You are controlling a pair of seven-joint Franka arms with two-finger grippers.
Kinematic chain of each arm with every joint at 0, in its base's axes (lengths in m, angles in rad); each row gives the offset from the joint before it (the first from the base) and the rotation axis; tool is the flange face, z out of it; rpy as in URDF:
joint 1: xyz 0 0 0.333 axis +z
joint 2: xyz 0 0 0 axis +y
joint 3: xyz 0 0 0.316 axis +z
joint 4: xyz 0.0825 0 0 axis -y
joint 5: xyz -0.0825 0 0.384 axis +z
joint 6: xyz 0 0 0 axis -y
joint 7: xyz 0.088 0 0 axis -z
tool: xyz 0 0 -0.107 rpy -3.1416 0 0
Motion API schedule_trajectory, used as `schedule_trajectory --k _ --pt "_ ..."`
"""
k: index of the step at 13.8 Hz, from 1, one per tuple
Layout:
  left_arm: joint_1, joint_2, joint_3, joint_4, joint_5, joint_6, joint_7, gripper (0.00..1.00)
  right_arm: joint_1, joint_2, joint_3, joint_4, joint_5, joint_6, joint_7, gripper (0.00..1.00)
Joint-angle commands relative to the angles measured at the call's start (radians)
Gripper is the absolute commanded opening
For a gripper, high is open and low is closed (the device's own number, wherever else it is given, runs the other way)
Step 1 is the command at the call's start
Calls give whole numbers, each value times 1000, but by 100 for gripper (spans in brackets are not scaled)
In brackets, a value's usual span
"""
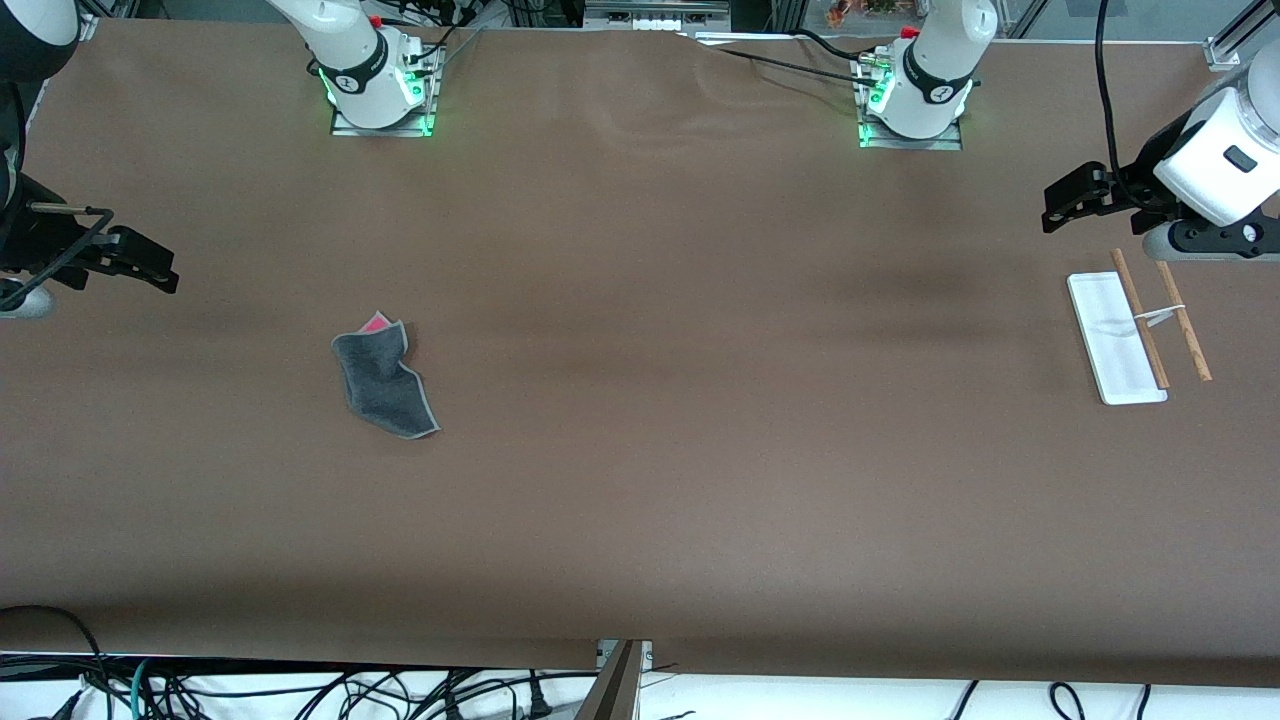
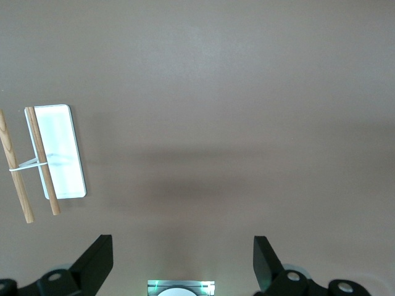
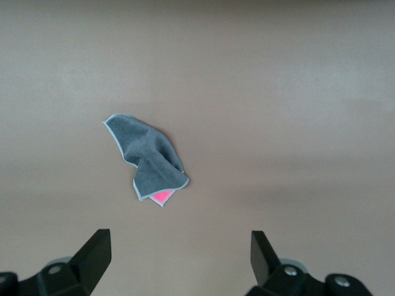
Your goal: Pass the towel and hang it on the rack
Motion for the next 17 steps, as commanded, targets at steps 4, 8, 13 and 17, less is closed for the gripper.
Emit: schedule_trajectory --k 4,8,13,17 --pt "-1 -13 -2 -12 -7 -1 -4 100 -7 -6 9 -9 -6 5 -8 100" --pt "5 -13 -1 -15 -4 -1 -4 100 -6 -5 9 -9 -6 5 -5 100" --pt "7 -10 1 -12 -4 10 -4 100 -4 -2 11 -9 -9 9 -5 100" --pt "7 -10 1 -12 -5 10 -4 100 -1 0 12 -9 -3 22 -1 100"
